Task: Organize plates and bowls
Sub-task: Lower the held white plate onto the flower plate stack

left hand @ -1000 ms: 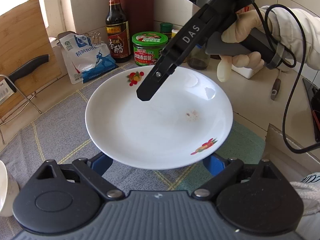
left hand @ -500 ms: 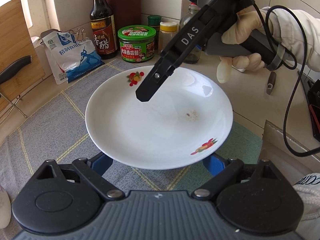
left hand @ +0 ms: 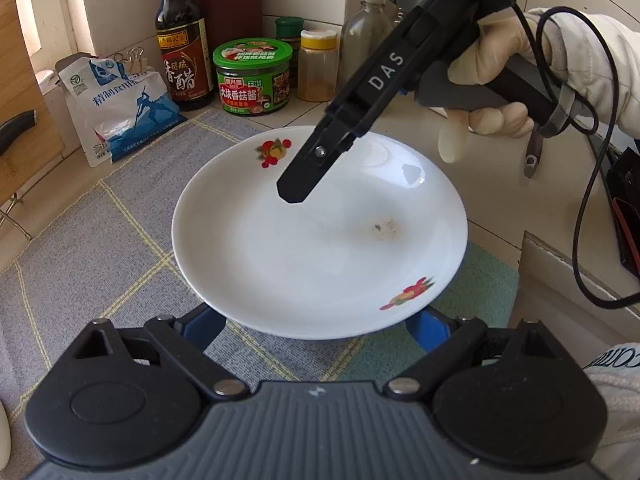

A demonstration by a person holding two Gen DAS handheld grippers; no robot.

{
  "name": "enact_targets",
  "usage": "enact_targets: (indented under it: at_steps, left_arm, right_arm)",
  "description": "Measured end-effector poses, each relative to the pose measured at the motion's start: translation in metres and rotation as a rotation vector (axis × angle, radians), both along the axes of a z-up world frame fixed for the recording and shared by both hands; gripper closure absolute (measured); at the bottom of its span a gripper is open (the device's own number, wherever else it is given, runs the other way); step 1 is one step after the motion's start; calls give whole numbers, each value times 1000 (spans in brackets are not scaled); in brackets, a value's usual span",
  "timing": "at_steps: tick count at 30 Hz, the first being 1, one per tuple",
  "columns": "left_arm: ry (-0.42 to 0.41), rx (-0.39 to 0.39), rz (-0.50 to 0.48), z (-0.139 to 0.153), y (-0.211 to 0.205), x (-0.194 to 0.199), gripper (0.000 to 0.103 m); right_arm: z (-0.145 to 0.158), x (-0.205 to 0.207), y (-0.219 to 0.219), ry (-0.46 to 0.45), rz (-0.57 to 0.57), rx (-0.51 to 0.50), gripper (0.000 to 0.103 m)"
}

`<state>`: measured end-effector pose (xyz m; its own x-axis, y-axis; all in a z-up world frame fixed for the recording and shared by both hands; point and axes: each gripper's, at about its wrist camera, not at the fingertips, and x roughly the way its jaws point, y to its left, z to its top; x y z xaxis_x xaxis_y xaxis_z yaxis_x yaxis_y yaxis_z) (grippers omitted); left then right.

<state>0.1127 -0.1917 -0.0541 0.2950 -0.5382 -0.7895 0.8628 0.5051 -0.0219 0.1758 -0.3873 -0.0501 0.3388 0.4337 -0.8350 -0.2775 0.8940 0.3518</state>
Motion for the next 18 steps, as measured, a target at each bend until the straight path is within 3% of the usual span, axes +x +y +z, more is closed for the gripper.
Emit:
enact_targets:
  at_steps: [18]
  left_arm:
    - [3, 0, -34, -6, -4, 10, 7]
  right_arm:
    - [4, -12, -10, 18, -48, -24, 4]
